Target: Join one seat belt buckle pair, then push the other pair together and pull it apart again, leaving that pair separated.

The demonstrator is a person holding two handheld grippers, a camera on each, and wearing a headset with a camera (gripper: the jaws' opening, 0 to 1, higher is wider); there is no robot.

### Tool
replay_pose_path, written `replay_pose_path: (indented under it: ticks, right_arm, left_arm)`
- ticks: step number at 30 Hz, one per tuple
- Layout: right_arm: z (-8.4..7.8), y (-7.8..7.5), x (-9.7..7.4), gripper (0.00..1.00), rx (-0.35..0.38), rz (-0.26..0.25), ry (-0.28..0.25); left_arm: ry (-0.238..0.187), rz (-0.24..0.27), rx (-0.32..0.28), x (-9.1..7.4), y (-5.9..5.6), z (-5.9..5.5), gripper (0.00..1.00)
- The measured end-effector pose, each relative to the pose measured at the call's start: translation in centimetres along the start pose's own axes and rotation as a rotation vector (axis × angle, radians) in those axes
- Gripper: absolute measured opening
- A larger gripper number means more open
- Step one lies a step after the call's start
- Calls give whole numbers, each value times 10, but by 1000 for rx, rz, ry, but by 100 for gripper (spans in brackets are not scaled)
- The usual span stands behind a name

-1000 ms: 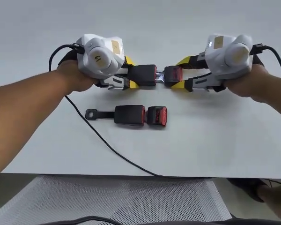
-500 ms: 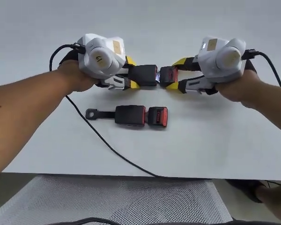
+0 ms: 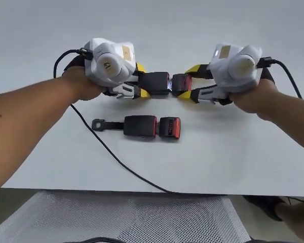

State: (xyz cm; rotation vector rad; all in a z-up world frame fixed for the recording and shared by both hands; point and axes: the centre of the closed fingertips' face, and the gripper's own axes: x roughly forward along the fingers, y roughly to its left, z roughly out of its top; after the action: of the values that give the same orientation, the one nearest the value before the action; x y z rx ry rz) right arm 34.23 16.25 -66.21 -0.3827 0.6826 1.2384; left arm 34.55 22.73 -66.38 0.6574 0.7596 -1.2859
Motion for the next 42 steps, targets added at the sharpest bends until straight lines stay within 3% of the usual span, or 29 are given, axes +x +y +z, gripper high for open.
replay_pose_path:
  ticks: [42]
  right_arm:
    - [-2,-1,0,34,-48,-30,51]
  left_arm:
    - [21,-9,18,-1,-1,0,33]
